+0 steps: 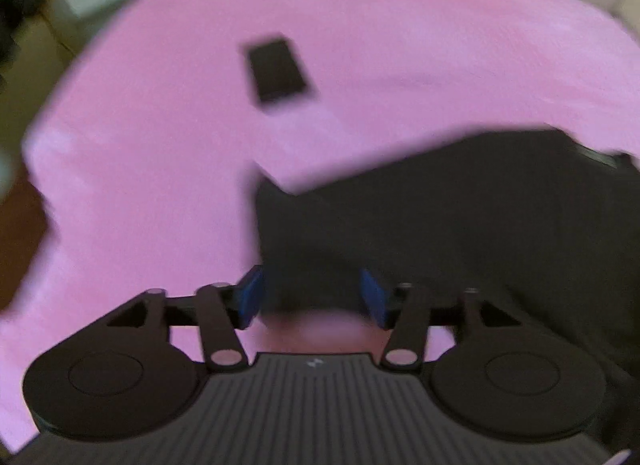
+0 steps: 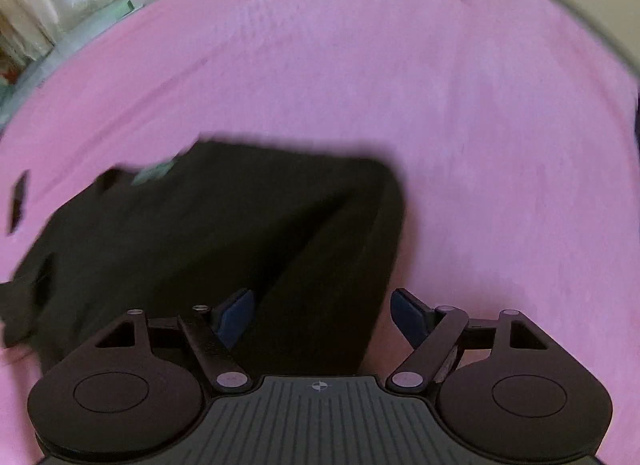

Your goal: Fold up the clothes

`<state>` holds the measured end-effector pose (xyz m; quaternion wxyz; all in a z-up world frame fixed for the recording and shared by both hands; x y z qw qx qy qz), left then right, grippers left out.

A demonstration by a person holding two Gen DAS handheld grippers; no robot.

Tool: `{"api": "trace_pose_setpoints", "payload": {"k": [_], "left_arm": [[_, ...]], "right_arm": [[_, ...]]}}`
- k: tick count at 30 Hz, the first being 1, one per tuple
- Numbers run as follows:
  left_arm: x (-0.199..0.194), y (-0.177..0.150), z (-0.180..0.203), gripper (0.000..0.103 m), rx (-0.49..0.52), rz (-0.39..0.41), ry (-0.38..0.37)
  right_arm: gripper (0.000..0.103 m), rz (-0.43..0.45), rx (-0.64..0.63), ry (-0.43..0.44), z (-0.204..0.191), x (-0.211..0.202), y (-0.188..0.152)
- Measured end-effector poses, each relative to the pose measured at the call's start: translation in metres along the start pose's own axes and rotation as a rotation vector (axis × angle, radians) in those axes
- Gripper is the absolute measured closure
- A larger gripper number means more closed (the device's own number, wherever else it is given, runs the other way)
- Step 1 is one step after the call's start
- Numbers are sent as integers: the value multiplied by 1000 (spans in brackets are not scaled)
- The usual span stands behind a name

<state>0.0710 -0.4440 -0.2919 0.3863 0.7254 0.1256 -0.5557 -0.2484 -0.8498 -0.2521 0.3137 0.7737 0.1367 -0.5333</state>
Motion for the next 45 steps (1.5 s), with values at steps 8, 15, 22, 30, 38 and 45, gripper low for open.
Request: {"api": "trace_pose_setpoints", "payload": {"k": [8, 15, 22, 30, 38, 45], "left_arm": [[-4, -122, 119, 44, 77, -163, -352], [-9, -177, 170, 44, 171, -251, -449], [-26, -164, 179, 44, 187, -224, -477], [-25, -166, 187, 44, 152, -253, -450], [-3, -187, 193, 46, -30, -352, -444], [-21, -203, 201, 103, 87, -356, -519]], "right_arm": [[25, -159, 10, 4, -42, 2, -130], [99, -203, 37, 47, -23, 0, -138], [99, 10, -119, -200, 67, -147, -71], [14, 106, 32, -511, 186, -158, -36], [12, -102, 63, -161, 115, -93, -125], [12, -153, 142, -46, 111, -61, -171]]}}
Point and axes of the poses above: each gripper's, at about its wrist camera, not at the fingertips, and x roughly the way its jaws point, z to its right, y to its top, the point moved 7 cm from there along x, roughly the way its jaws point, and after that the axes turned 5 degrees about x, right-handed, at the moved point
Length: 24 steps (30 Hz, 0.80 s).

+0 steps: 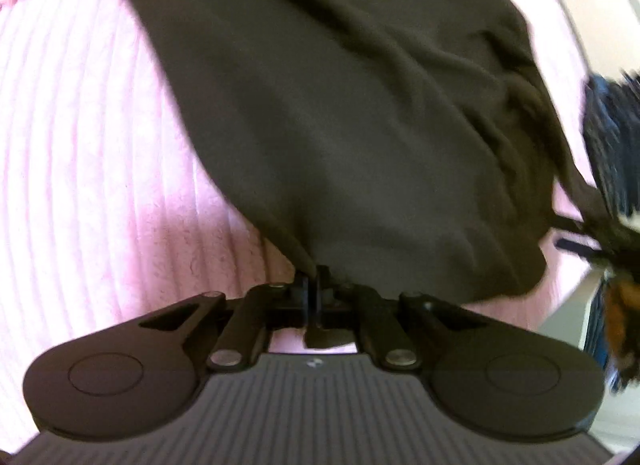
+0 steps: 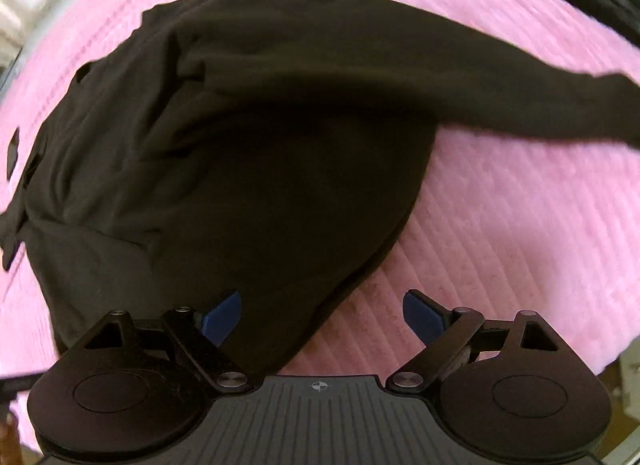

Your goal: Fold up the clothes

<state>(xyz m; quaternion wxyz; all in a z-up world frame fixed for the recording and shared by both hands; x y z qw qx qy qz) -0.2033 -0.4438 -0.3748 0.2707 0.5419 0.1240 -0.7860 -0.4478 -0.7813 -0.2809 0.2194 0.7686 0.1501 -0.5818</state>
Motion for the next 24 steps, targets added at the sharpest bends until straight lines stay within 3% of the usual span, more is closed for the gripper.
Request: {"api": "trace_pose_setpoints", "payload": {"k": [3, 8, 12, 16, 17, 18, 19, 21, 22, 24], "left_arm": [[-48, -11, -6, 102, 87, 53, 28], [-113, -43, -59, 102, 70, 48, 130], [-112, -46, -94, 102, 7, 34, 137], [-97, -51, -98, 101, 25, 25, 133], [-94, -53, -99, 100, 33, 20, 140], [-93, -56, -103, 90, 36, 18, 160], [-91, -59, -103, 69, 42, 20, 183], [-93, -70, -104, 55, 72, 43, 211], [-95, -76, -104, 54, 89, 54, 215], [-95, -87, -107, 50, 92, 56, 203]], "right_arm": [[12, 49, 78, 17, 16, 2, -2], [12, 117, 122, 12, 28, -2, 15], [13, 124, 53, 29, 18, 17, 28], [13, 26, -107, -31, -3, 32, 16], [21, 14, -167, -49, -7, 32, 11], [30, 3, -200, -52, -8, 31, 7], [41, 0, -206, -53, -6, 28, 5], [72, -12, -188, -43, 3, 20, 5], [96, -22, -180, -32, 7, 16, 5], [96, -43, -191, -22, 10, 7, 3]]}}
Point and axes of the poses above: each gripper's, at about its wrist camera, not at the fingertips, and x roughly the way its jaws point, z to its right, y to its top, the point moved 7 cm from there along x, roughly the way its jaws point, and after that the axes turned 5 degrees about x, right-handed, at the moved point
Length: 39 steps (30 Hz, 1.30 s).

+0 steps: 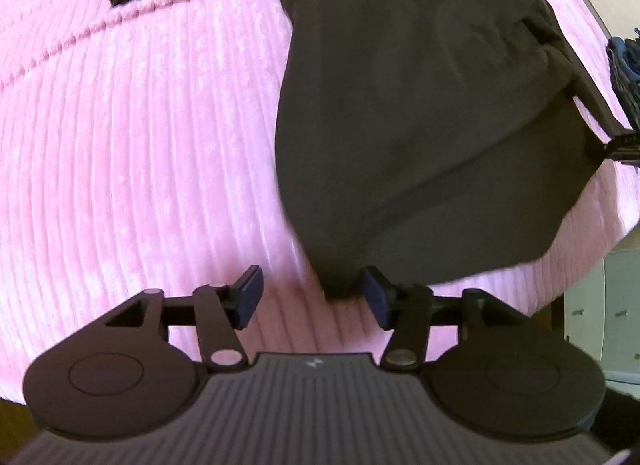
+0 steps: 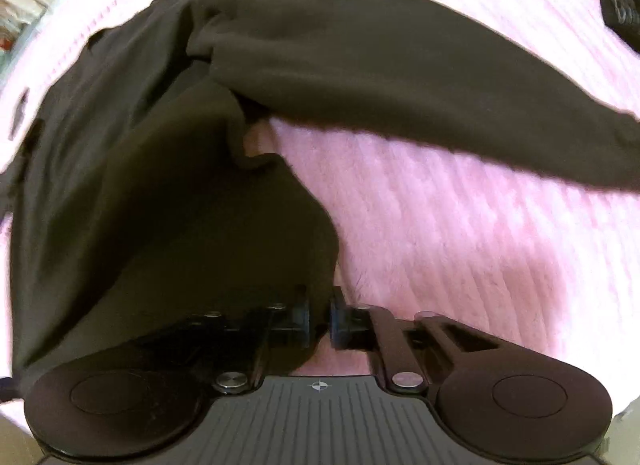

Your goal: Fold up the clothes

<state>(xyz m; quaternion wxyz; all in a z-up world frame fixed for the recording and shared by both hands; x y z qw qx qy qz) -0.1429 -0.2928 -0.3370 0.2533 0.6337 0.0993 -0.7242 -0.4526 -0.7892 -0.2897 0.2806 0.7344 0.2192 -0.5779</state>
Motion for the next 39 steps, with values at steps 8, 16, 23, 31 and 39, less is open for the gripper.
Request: {"api": "trace_pose_setpoints", "payload": {"k": [8, 16, 23, 31, 39], "left_arm": [[24, 5, 23, 80, 11, 86, -188], [-35, -9, 3, 100, 76, -24, -230], [6, -14, -4, 95, 84, -161, -147], [-28, 25, -46, 86, 139, -161, 28], [-25, 235, -28, 62, 405, 140, 131]], "right_arm": [[96, -24, -63, -96, -6, -39, -5], [96, -128, -42, -194, -5, -87, -47], [94, -258, 178, -212, 8, -31, -100], [23, -5, -36, -196, -28, -62, -8], [23, 253, -360, 30, -129, -36, 182]]}}
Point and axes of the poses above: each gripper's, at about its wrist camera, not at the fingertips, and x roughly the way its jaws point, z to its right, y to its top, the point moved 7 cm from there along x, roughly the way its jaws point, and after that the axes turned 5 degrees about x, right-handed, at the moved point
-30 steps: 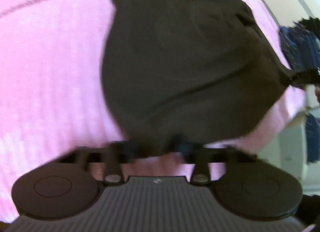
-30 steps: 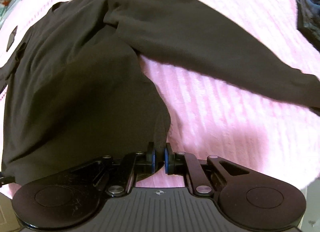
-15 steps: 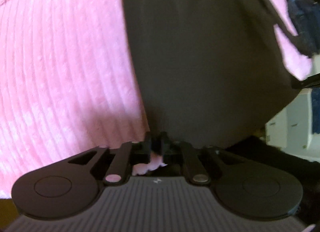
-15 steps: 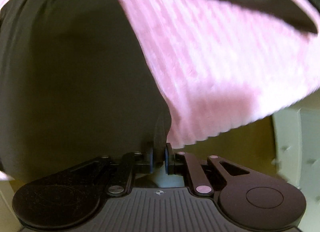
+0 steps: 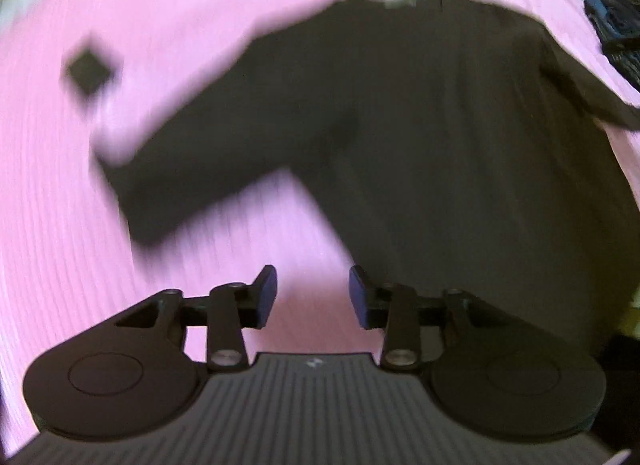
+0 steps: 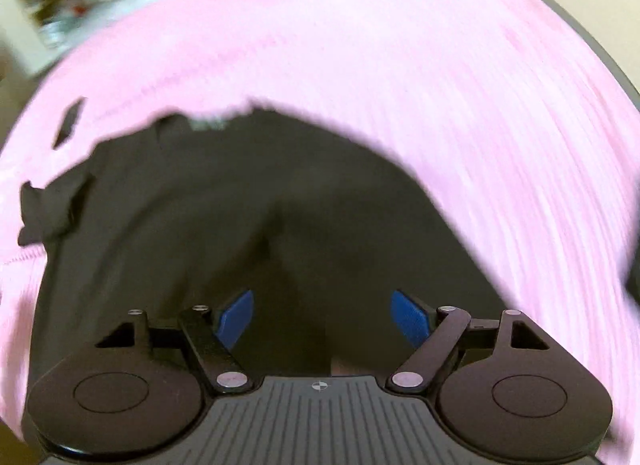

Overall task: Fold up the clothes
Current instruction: 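Lay the black shirt flat on the bedspread and release both grippers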

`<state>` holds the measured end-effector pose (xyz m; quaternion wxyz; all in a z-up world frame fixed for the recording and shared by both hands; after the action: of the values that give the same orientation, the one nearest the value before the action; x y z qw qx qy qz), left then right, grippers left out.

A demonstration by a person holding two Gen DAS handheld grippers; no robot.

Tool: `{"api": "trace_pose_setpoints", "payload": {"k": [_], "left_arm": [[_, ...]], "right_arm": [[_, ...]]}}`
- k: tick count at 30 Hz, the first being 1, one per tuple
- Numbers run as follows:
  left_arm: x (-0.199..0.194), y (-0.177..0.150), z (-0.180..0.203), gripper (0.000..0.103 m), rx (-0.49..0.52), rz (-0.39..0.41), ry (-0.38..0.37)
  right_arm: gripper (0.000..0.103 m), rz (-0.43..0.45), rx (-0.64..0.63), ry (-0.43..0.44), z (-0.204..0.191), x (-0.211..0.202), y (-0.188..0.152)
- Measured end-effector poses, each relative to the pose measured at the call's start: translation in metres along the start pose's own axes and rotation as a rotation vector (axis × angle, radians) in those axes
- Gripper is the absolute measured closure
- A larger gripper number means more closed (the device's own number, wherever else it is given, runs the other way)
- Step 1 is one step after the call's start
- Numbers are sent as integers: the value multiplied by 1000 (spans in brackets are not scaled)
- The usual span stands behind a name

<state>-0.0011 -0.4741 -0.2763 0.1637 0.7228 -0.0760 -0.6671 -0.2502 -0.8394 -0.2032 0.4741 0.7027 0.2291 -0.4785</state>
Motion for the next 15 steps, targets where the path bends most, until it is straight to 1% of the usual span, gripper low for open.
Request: {"api": "trace_pose_setpoints", "payload": {"k": [1, 3, 4, 5, 6, 8, 9, 11, 12, 13, 14, 15], "left_arm": [[11, 31, -8, 59, 24, 38, 17], [37, 89, -11, 59, 43, 97, 38], [52, 117, -14, 59, 54, 125, 47], [69, 138, -16, 59, 72, 137, 61], [85, 160, -19, 59, 90, 150, 75], [118, 195, -25, 59, 149, 158, 113], [134, 209, -27, 59, 182, 153, 135], [157, 223, -30, 59, 196, 124, 152], [166, 224, -29, 60, 189, 103, 138], [169, 218, -33, 63, 163, 87, 92], [172, 213, -38, 74, 138, 70, 46], [169, 211, -39, 86, 115, 67, 15]], "right_arm": [[23, 19, -33, 12, -4, 16, 20], [25, 45, -85, 42, -13, 51, 59], [33, 53, -106, 64, -19, 67, 74], [38, 50, -141, 77, -24, 82, 83], [38, 41, -184, 85, -29, 96, 90], [38, 33, -277, 71, -38, 126, 101], [38, 32, -311, 57, -32, 135, 99], [40, 24, -340, 68, -21, 149, 96], [47, 12, -347, 81, -16, 156, 94], [69, -4, -347, 93, -14, 166, 92], [82, -22, -345, 106, -15, 176, 89], [83, -25, -337, 116, -7, 171, 90]]}}
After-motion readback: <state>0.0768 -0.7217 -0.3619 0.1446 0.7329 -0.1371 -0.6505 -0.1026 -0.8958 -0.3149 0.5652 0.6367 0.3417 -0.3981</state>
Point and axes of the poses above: each gripper's, at about its wrist camera, not at the fingertips, and x roughly the way its jaws point, z to its right, y to its top, the point moved 7 cm from there along x, roughly the way its jaws point, and after that the axes turned 5 degrees about x, right-handed, at the moved point
